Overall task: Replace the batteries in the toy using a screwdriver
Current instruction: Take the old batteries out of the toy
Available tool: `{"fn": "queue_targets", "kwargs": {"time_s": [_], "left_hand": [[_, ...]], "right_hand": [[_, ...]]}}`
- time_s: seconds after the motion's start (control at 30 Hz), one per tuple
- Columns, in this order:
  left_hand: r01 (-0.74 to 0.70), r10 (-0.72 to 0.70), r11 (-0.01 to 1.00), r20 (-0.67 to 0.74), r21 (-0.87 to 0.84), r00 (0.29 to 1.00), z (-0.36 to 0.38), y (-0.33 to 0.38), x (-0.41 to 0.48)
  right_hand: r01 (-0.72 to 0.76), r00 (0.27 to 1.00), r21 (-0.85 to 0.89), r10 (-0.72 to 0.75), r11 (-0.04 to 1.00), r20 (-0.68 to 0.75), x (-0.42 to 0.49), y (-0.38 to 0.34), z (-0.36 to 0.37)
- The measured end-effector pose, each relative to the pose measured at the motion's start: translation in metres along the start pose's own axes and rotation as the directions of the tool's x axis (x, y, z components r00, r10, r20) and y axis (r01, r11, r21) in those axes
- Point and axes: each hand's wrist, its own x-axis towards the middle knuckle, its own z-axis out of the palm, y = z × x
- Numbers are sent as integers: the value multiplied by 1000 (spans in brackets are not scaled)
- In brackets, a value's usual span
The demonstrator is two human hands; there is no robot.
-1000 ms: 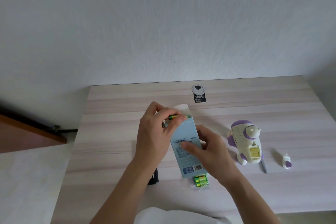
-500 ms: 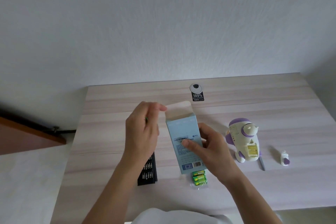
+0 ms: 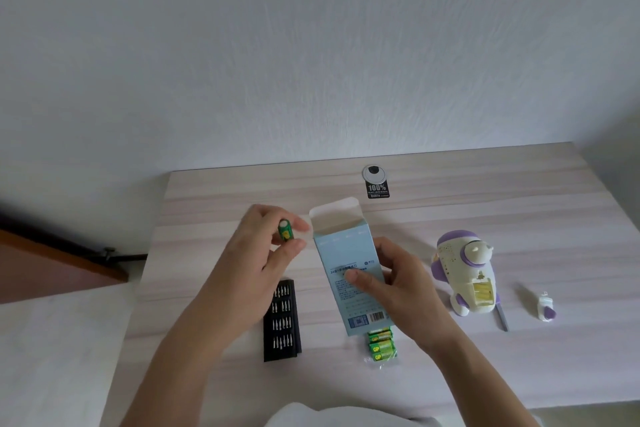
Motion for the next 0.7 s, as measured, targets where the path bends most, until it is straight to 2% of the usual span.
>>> {"fn": "queue_targets", "kwargs": {"time_s": [0.07, 0.2, 0.33, 0.43, 0.53, 0.7], "left_hand": [[-69, 73, 994, -43, 89, 996, 0, 6, 3], [-111, 123, 983, -82, 144, 989, 13, 13, 14], [-210, 246, 941, -110, 264, 963, 26, 8, 24], [-242, 282, 939, -145, 244, 948, 33, -1, 27], [-273, 302, 939, -123, 208, 945, 37, -9, 28], [-268, 296, 943, -130, 198, 946, 41, -19, 24]], "right_hand": [[3, 1000, -12, -3, 1000, 8, 0, 1, 1], [10, 1000, -14, -10, 1000, 10, 0, 3, 4], [20, 1000, -20, -20, 1000, 12, 0, 2, 4], [19, 1000, -19, -20, 1000, -5, -1, 2, 4], [24, 1000, -4, -24, 1000, -14, -3, 3, 3], [43, 998, -1, -43, 999, -35, -3, 4, 5]]}}
